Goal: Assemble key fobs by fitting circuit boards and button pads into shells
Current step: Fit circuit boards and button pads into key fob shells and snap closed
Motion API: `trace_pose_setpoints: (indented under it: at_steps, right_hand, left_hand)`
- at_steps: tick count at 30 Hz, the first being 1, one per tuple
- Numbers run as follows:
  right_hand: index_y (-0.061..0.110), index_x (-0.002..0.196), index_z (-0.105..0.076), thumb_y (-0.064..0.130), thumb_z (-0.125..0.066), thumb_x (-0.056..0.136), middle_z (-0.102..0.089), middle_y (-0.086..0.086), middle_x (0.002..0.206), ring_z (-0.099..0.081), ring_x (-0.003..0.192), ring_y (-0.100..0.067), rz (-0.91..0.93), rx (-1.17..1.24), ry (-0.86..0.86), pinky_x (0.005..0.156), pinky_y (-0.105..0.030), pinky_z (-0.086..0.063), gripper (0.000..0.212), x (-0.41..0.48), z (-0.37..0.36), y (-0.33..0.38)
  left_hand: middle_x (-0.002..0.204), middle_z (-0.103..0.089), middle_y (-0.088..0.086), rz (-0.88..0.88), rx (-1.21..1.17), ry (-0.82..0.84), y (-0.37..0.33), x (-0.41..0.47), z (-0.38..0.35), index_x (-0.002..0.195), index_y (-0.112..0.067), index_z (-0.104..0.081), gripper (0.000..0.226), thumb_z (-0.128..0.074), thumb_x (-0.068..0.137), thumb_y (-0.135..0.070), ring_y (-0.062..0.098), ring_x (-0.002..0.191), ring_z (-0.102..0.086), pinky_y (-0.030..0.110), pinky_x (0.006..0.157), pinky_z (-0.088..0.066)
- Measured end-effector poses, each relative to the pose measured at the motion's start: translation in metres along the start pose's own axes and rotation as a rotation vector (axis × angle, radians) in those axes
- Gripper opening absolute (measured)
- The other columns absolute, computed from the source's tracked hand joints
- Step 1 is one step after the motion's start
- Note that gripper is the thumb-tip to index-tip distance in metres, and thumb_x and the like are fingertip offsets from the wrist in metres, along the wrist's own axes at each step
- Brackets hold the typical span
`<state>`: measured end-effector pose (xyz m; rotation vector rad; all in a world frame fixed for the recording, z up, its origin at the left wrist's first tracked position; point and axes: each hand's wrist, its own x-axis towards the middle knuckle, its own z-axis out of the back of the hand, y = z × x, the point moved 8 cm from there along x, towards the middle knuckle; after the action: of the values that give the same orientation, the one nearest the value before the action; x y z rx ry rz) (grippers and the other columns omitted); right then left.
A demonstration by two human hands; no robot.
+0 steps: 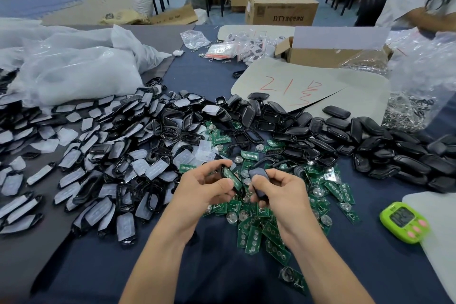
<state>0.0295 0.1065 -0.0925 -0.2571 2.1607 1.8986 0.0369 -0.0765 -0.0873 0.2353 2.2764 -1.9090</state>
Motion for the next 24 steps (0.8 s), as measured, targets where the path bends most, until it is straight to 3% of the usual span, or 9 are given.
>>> trace_pose_setpoints:
  at_steps: [3, 7, 11, 15, 18, 22, 24]
  right_hand:
    - [0.013, 0.087, -0.081, 0.012, -0.065, 0.099, -0.077, -0.014, 0.091, -0.069, 0.068, -0.019, -0.047, 0.052, 0.041, 0.065, -0.030, -0.060, 0.020, 0.004, -0.003, -0.003]
    - [0.019, 0.090, -0.084, 0.008, -0.051, 0.106, -0.081, -0.005, 0.099, -0.076, 0.091, -0.019, -0.076, 0.041, 0.120, 0.074, -0.030, -0.062, 0.038, 0.003, -0.010, -0.006]
    - [0.016, 0.108, -0.080, 0.009, -0.055, 0.104, -0.079, -0.002, 0.109, -0.074, 0.105, -0.020, -0.059, -0.030, 0.101, 0.086, -0.038, -0.063, 0.026, 0.002, -0.010, -0.011]
    - [0.015, 0.106, -0.079, 0.007, -0.061, 0.102, -0.080, -0.005, 0.104, -0.075, 0.101, -0.024, -0.033, 0.010, 0.094, 0.081, -0.033, -0.063, 0.021, 0.001, -0.008, -0.008]
    - [0.015, 0.104, -0.080, 0.005, -0.065, 0.099, -0.080, -0.010, 0.100, -0.075, 0.098, -0.028, -0.001, 0.009, 0.097, 0.083, -0.037, -0.063, 0.019, 0.000, -0.007, -0.003]
    - [0.027, 0.095, -0.083, 0.005, -0.072, 0.094, -0.081, -0.001, 0.095, -0.077, 0.091, -0.017, 0.026, -0.040, 0.137, 0.077, -0.027, -0.061, 0.024, -0.005, -0.011, 0.000]
    - [0.030, 0.094, -0.083, 0.006, -0.075, 0.091, -0.081, 0.002, 0.095, -0.076, 0.092, -0.015, 0.045, -0.076, 0.118, 0.082, -0.030, -0.061, 0.025, -0.005, -0.009, -0.001]
  left_hand:
    - [0.075, -0.070, 0.000, -0.008, 0.033, 0.018, 0.000, 0.002, -0.003, 0.111, -0.029, -0.080, 0.040, -0.077, 0.087, 0.002, 0.017, 0.072, -0.072, 0.025, 0.072, -0.060]
    - [0.079, -0.072, 0.001, -0.008, 0.040, 0.015, 0.001, 0.004, -0.006, 0.109, -0.034, -0.081, 0.040, -0.079, 0.086, -0.001, 0.017, 0.074, -0.072, 0.025, 0.073, -0.061]
    - [0.079, -0.073, 0.000, -0.013, 0.083, 0.008, 0.002, 0.004, -0.007, 0.113, -0.033, -0.080, 0.039, -0.079, 0.088, -0.002, 0.017, 0.075, -0.071, 0.031, 0.078, -0.064]
    - [0.073, -0.069, -0.008, -0.004, 0.110, 0.042, 0.003, 0.003, -0.005, 0.120, -0.025, -0.075, 0.040, -0.078, 0.088, -0.001, 0.013, 0.074, -0.069, 0.027, 0.077, -0.061]
    - [0.093, -0.080, 0.005, 0.012, 0.132, 0.057, 0.005, 0.003, -0.005, 0.122, -0.024, -0.075, 0.042, -0.079, 0.088, -0.001, 0.018, 0.083, -0.072, 0.029, 0.079, -0.061]
    - [0.097, -0.081, 0.009, 0.017, 0.118, 0.044, 0.005, 0.003, -0.007, 0.118, -0.026, -0.077, 0.042, -0.082, 0.085, -0.001, 0.016, 0.081, -0.072, 0.026, 0.075, -0.059]
    - [0.096, -0.081, 0.010, 0.018, 0.128, 0.042, 0.005, 0.003, -0.008, 0.116, -0.028, -0.078, 0.043, -0.082, 0.084, 0.001, 0.015, 0.079, -0.072, 0.024, 0.073, -0.059]
